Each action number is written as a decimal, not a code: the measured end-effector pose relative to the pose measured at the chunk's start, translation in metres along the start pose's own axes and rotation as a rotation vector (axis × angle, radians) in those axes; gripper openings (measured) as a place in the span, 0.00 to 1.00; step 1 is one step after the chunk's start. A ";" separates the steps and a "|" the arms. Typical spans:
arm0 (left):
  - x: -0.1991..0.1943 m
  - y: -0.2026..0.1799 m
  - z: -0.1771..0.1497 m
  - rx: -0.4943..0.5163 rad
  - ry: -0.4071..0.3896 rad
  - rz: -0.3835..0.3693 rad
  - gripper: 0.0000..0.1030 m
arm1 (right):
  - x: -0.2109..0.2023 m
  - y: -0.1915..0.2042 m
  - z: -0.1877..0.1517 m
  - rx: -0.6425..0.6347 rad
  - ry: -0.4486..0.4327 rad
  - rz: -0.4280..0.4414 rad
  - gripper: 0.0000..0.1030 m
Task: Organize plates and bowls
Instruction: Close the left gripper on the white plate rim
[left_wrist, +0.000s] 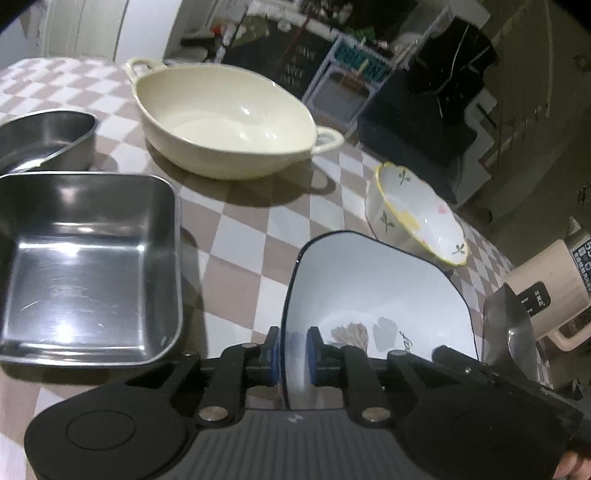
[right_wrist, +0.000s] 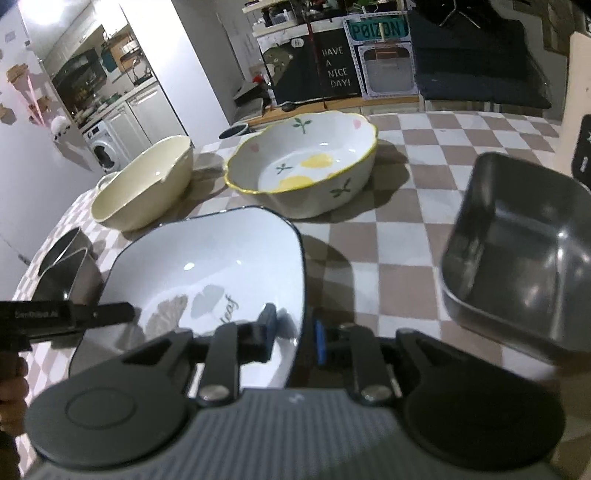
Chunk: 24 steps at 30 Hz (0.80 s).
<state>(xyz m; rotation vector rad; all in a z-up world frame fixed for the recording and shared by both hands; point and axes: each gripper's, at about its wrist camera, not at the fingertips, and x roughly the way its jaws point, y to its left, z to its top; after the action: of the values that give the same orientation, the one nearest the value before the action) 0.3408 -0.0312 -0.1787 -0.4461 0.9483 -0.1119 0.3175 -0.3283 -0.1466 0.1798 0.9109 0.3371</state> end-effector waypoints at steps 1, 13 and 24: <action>0.001 -0.001 0.002 0.006 0.005 0.002 0.17 | 0.000 0.002 0.000 -0.010 -0.002 -0.011 0.24; -0.040 -0.008 -0.007 0.056 -0.002 -0.004 0.17 | -0.042 0.027 -0.010 -0.018 -0.010 -0.049 0.19; -0.149 -0.022 -0.014 0.153 -0.097 -0.065 0.16 | -0.140 0.075 -0.022 -0.046 -0.126 -0.041 0.18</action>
<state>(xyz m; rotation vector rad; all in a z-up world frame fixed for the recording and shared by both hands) 0.2448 -0.0129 -0.0629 -0.3380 0.8238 -0.2187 0.2052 -0.3080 -0.0341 0.1382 0.7810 0.3050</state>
